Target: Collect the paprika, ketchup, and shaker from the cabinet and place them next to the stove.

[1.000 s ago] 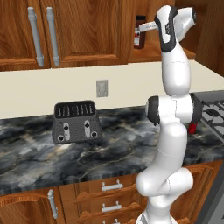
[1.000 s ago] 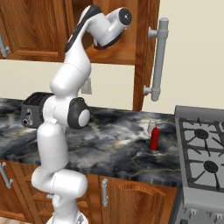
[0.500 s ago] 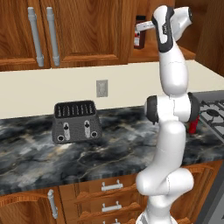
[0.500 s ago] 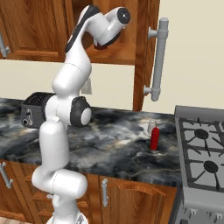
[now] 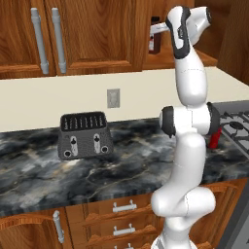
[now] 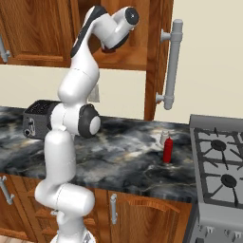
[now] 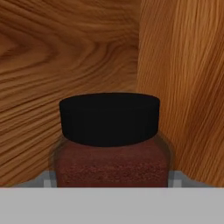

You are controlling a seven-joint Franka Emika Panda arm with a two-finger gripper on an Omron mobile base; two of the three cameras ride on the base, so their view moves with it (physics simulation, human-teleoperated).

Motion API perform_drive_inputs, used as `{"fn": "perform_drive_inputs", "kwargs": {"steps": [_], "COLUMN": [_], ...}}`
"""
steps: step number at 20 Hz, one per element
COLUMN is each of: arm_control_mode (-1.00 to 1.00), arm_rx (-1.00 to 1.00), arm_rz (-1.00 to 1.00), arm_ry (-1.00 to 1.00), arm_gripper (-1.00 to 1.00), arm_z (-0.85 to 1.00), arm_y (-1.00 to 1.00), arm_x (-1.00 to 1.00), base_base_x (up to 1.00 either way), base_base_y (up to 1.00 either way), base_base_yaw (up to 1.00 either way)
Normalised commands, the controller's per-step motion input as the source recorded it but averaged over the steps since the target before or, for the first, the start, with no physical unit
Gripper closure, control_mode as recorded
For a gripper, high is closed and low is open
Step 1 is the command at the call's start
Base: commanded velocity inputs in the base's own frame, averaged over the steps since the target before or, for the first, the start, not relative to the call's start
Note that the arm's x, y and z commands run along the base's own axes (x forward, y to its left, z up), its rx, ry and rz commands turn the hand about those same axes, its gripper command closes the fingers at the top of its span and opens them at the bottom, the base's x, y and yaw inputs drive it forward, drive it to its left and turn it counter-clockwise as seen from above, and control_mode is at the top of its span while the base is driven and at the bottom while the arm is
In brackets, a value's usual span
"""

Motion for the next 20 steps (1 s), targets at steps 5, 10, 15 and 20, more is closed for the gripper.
{"fn": "perform_drive_inputs", "kwargs": {"steps": [5,10,15,20], "arm_control_mode": [-1.00,-1.00,-1.00,-1.00], "arm_rx": [0.00,0.02,0.05,0.00], "arm_rz": [0.00,0.00,-0.01,-0.04], "arm_ry": [0.00,-0.07,-0.15,-0.13], "arm_gripper": [1.00,1.00,1.00,1.00], "arm_z": [-0.05,-0.07,-0.11,-0.62], "arm_y": [0.00,-0.05,-0.13,0.24], "arm_x": [-0.02,-0.63,-1.00,-1.00], "base_base_x": [0.00,0.00,0.00,0.00], "base_base_y": [0.00,0.00,0.00,0.00], "base_base_yaw": [0.00,0.00,0.00,0.00]}}
